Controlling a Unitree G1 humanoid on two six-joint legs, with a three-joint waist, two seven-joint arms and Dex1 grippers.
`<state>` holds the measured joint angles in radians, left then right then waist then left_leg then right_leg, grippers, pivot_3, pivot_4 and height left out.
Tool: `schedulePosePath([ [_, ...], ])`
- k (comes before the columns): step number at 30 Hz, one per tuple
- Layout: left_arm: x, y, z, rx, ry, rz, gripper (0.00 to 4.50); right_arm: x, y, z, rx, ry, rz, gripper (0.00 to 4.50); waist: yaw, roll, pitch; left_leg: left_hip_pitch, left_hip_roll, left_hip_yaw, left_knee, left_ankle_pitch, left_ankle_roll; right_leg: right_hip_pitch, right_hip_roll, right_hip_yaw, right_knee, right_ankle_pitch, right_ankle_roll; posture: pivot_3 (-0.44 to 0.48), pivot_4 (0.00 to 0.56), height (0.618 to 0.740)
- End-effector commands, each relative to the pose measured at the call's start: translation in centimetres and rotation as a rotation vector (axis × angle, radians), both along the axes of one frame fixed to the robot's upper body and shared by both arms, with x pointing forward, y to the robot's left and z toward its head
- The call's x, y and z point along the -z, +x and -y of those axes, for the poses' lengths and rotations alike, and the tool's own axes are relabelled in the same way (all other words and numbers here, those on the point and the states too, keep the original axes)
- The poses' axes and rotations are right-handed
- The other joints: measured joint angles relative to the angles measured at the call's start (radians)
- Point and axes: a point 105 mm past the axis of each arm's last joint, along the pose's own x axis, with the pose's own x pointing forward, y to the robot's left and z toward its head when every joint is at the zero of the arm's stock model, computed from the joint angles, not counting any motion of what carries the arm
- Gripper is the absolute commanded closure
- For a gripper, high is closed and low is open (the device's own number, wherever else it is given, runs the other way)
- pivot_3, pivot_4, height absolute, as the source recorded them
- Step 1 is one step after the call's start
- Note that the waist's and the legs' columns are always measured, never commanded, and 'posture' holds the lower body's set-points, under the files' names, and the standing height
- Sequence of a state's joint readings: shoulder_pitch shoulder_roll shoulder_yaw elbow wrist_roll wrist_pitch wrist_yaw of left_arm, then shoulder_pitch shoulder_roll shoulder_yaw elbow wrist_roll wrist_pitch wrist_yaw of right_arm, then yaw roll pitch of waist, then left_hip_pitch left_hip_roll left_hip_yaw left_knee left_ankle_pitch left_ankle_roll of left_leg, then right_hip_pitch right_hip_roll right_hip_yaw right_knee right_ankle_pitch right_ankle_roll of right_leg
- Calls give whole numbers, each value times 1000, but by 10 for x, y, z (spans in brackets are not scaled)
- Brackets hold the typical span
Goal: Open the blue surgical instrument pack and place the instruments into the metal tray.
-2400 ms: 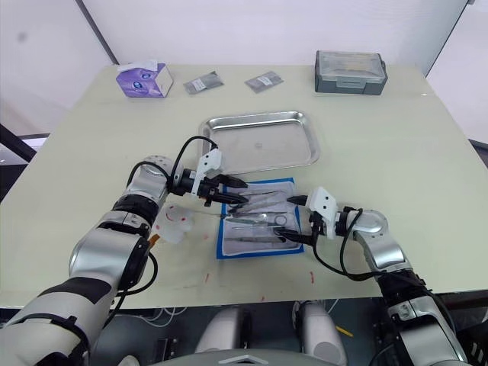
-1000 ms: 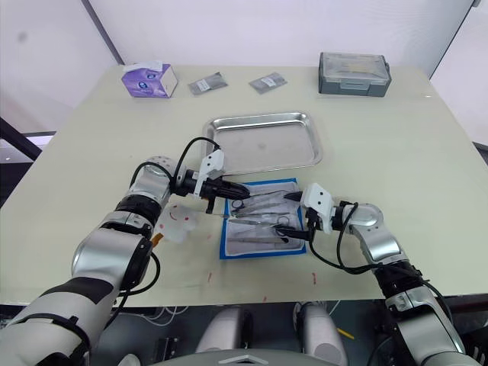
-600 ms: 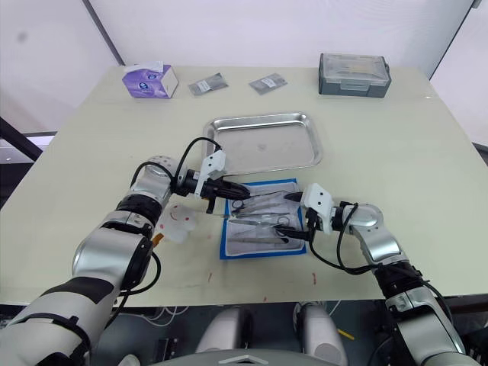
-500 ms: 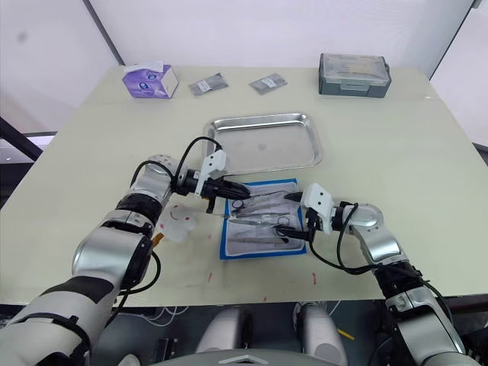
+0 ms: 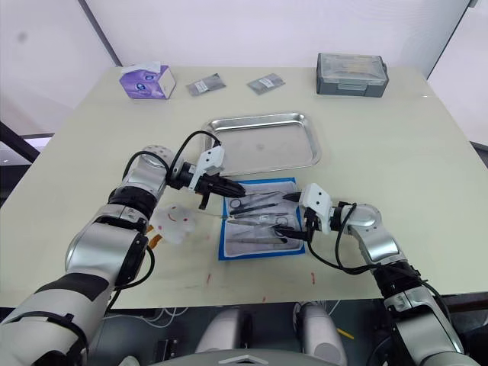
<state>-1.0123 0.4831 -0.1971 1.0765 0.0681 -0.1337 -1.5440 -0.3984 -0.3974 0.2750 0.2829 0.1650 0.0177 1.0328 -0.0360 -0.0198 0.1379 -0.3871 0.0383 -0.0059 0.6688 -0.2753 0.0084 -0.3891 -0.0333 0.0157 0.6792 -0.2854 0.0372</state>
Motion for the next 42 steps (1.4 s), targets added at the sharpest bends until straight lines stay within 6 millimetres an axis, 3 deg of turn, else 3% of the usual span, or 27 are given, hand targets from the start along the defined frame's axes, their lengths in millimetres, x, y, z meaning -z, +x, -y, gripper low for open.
schedulePosePath([
  [1, -9, -1, -6, 20, 21, 9, 4441, 59, -20, 17, 33, -182, -189, 0, 0, 0, 0, 1, 0, 0, 0, 0, 0, 1, 0, 0, 0, 0, 0, 0, 150, 734],
  [24, -33, 1, -24, -21, 79, 8, 4441, 61, -19, 16, 37, -187, -198, 0, 0, 0, 0, 2, 0, -1, 0, 0, 0, 2, 0, 0, 0, 0, 0, 0, 150, 734],
  [42, -47, -11, -42, -48, 155, -2, 4441, 61, -18, 15, 36, -186, -197, 0, 0, 0, 0, 2, 0, -1, -1, 0, 0, 2, 0, 0, 0, 0, 0, 0, 150, 734],
])
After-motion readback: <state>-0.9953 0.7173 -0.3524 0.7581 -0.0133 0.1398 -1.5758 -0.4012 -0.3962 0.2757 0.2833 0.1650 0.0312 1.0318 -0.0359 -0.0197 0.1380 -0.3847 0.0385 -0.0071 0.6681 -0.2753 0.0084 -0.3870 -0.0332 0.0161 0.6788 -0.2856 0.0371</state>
